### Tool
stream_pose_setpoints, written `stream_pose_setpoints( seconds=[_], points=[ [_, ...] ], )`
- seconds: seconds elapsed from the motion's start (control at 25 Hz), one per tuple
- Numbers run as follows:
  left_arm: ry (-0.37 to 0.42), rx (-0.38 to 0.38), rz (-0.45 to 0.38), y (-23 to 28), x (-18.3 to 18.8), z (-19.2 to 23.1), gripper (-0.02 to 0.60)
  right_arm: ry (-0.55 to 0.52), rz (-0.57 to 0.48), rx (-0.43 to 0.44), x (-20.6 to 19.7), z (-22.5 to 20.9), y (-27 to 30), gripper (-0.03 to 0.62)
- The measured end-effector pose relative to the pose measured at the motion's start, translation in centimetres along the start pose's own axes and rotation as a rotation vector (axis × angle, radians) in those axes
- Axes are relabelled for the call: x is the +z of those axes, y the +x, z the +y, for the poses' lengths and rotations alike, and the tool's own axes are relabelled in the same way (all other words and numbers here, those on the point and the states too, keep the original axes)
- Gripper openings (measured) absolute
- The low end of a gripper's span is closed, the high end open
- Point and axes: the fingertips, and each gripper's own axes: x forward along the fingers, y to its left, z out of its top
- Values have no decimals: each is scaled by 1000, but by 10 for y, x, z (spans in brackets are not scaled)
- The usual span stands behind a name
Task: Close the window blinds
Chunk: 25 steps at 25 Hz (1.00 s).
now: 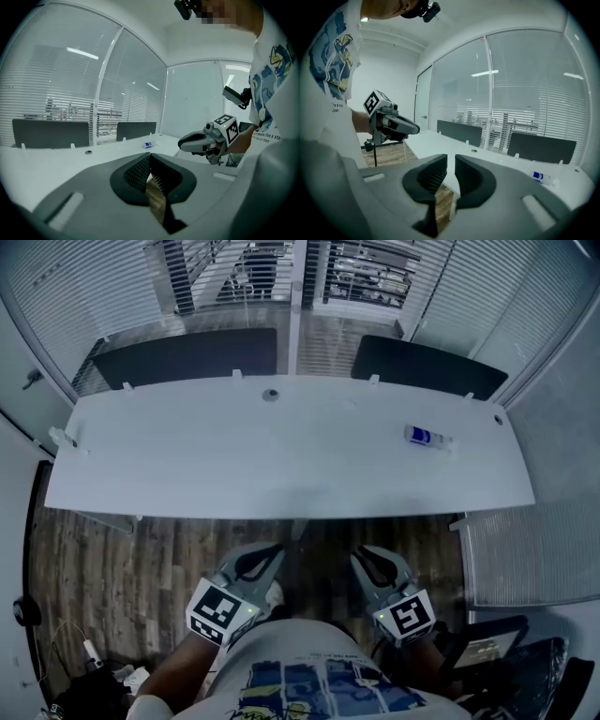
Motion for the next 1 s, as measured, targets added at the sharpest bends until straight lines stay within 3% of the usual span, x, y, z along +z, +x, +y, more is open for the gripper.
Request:
stream_pose_setpoints(
  seconds=[0.28, 0.6, 1.0],
  points=[
    [9, -15, 7, 13, -5, 54, 6, 12, -18, -37, 17, -9, 49, 37],
    [29, -8, -12, 34, 11, 85, 11, -31, 3, -39, 28, -32, 75, 37],
    [74, 68, -11, 107, 55, 148, 32, -60, -1, 24, 43, -105, 131, 37]
  ],
)
